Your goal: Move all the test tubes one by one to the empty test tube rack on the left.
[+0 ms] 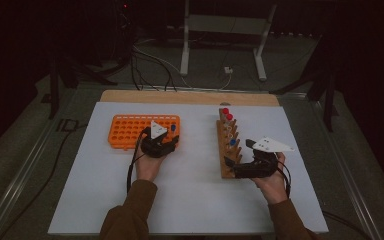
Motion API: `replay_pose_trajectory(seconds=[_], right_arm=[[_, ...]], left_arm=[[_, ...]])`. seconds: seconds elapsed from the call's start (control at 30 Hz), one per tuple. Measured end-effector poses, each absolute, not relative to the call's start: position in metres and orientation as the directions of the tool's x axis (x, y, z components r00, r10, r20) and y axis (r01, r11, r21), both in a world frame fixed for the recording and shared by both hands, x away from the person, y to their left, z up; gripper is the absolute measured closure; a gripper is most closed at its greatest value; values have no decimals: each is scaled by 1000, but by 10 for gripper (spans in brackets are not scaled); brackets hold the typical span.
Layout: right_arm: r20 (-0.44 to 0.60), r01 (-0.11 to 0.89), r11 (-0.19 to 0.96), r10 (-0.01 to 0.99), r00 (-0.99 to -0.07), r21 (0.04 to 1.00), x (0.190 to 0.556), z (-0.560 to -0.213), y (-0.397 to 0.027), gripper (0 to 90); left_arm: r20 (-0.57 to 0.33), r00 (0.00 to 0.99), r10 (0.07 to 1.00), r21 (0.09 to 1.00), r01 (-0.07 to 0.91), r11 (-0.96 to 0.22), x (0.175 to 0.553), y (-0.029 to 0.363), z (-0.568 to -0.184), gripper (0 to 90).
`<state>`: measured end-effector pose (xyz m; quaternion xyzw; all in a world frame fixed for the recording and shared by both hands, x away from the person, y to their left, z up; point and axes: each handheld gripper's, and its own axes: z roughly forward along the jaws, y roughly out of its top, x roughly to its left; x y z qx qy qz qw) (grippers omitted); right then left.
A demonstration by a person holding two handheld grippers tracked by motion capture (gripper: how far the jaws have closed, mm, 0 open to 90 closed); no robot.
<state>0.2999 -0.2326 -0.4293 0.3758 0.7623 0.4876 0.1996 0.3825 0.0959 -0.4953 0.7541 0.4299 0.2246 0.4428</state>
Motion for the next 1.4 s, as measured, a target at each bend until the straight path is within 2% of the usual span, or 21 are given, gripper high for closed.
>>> replay_pose_trajectory(seconds=[0.07,0.1,0.13,0.17,0.2,0.27,0.4,0.5,0.6,0.63,0.8,0.9,1.1,1.4], right_arm=[[64,379,240,769,-636,894,300,-429,-233,3],[66,381,239,768,-637,893,301,-429,-232,3],[63,380,241,770,-635,893,303,-429,-232,3],[63,380,241,770,-635,893,303,-429,-232,3],[63,383,242,770,-634,892,304,-429,-232,4],[58,383,245,775,-630,891,307,-429,-232,14],[69,401,243,779,-624,883,313,-430,-232,34],[59,409,261,780,-624,874,318,-431,-230,70],[64,430,267,785,-616,862,324,-434,-230,176],[64,430,267,785,-616,862,324,-434,-230,176],[35,445,297,800,-599,845,332,-444,-228,578],[7,437,315,805,-593,842,333,-446,-224,686],[9,463,321,813,-582,826,339,-452,-220,746],[26,475,298,825,-564,828,344,-456,-218,744]], left_arm=[[-75,520,851,869,453,-200,381,98,-492,347],[-91,519,850,871,455,-184,380,99,-491,347],[-105,516,850,873,457,-169,379,100,-489,244],[-118,516,849,877,455,-155,378,101,-487,244],[-125,516,847,879,453,-146,376,102,-484,175],[-143,510,848,897,429,-107,370,104,-477,148],[-139,502,853,906,412,-95,362,107,-470,19],[-128,511,850,916,390,-97,352,110,-464,15],[-136,530,837,922,376,-88,343,114,-460,15],[-136,533,835,924,373,-87,339,116,-459,15],[-124,543,830,928,361,-97,323,123,-457,15],[-125,544,830,929,358,-95,318,125,-457,15],[-129,550,825,927,362,-96,309,129,-459,15],[-134,562,816,927,363,-97,305,126,-459,15]])
